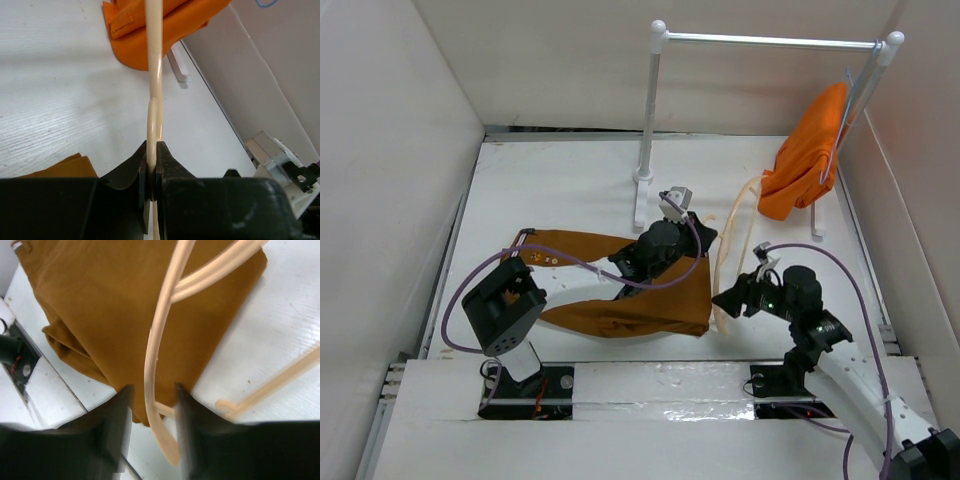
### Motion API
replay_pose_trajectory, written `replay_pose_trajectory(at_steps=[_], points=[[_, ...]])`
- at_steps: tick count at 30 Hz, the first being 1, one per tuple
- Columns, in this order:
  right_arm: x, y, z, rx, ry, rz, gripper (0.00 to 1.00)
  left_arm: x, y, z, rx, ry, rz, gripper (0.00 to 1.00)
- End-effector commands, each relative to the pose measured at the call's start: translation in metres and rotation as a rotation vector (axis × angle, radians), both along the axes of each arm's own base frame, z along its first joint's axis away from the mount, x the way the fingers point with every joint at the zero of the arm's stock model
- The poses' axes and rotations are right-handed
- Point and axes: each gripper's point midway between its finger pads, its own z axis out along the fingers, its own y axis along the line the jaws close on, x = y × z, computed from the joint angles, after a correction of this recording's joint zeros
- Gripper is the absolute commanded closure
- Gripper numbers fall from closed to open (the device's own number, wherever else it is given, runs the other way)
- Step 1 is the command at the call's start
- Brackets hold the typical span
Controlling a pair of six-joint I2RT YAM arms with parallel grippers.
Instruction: Place the trousers on the hanger
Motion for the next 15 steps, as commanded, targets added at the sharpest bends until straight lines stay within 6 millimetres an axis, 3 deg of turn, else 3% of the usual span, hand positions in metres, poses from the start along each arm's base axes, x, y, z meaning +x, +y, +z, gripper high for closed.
replay_pose_trajectory(at_steps=[1,4,8,9,11,12,13,15], points=[[0.0,-0.007,0.013,-0.046,-0.04,-0.014,0.38,0.005,0.01,0.028,-0.042,-0.025,0.047,1.0],[-0.003,-0.018,0.035,-0.091,-0.102,-0.044,0.21,-0.008,0.019,0.025,-0.077,0.022,0.047,1.0],[-0.004,-0.027,0.061,-0.084,-0.173,-0.088,0.22,-0.029,0.026,0.011,-0.114,0.091,0.052,1.0],[-0.004,-0.025,0.063,-0.075,-0.182,-0.082,0.25,-0.03,0.033,0.0,-0.104,0.109,0.073,1.0],[-0.002,-0.023,0.058,-0.08,-0.164,-0.074,0.46,-0.036,0.037,-0.004,-0.135,0.146,0.094,1.0],[0.0,-0.021,0.056,-0.079,-0.164,-0.067,0.6,-0.042,0.037,-0.014,-0.117,0.168,0.093,1.0],[0.001,-0.019,0.048,-0.08,-0.149,-0.054,0.81,-0.04,0.041,-0.02,-0.103,0.182,0.12,1.0],[0.009,-0.012,0.041,-0.062,-0.139,-0.046,0.93,-0.041,0.047,-0.037,-0.052,0.224,0.165,1.0]])
